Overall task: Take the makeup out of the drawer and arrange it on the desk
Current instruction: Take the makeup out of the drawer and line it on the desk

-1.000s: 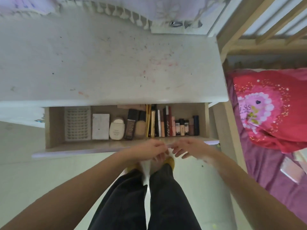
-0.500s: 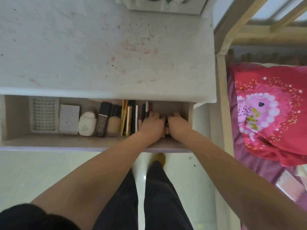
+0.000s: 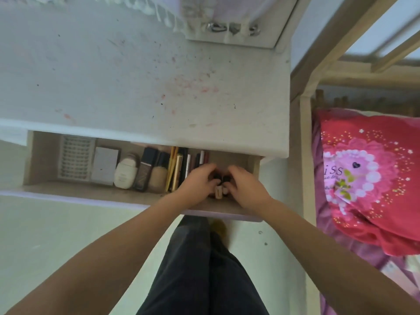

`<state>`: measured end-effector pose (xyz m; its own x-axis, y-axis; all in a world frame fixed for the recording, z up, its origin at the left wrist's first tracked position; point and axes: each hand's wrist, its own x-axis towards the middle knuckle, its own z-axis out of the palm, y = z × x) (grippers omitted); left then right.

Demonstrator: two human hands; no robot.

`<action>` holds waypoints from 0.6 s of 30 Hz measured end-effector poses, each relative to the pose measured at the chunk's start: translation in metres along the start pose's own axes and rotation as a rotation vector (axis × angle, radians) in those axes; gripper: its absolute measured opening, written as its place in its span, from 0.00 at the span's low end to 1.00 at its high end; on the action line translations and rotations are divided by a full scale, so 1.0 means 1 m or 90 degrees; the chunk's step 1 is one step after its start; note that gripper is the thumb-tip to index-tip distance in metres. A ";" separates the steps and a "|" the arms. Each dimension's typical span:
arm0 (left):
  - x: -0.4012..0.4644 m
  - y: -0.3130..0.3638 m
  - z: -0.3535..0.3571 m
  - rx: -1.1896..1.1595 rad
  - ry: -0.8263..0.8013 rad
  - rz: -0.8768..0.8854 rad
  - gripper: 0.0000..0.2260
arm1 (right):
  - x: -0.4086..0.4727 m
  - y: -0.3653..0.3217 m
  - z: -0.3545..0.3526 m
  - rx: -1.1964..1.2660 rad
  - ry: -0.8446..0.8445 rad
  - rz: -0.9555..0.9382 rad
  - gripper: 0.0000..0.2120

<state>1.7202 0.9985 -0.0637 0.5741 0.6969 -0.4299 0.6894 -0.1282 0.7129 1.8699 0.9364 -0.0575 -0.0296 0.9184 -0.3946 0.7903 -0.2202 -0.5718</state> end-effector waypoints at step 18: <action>0.159 0.100 -0.120 -0.128 0.121 -0.013 0.07 | 0.139 -0.004 -0.156 0.166 0.210 0.146 0.05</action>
<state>1.8273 1.1810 0.0054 0.4544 0.8205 -0.3469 0.5875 0.0167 0.8091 1.9585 1.1158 0.0023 0.3572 0.8825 -0.3060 0.5728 -0.4657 -0.6745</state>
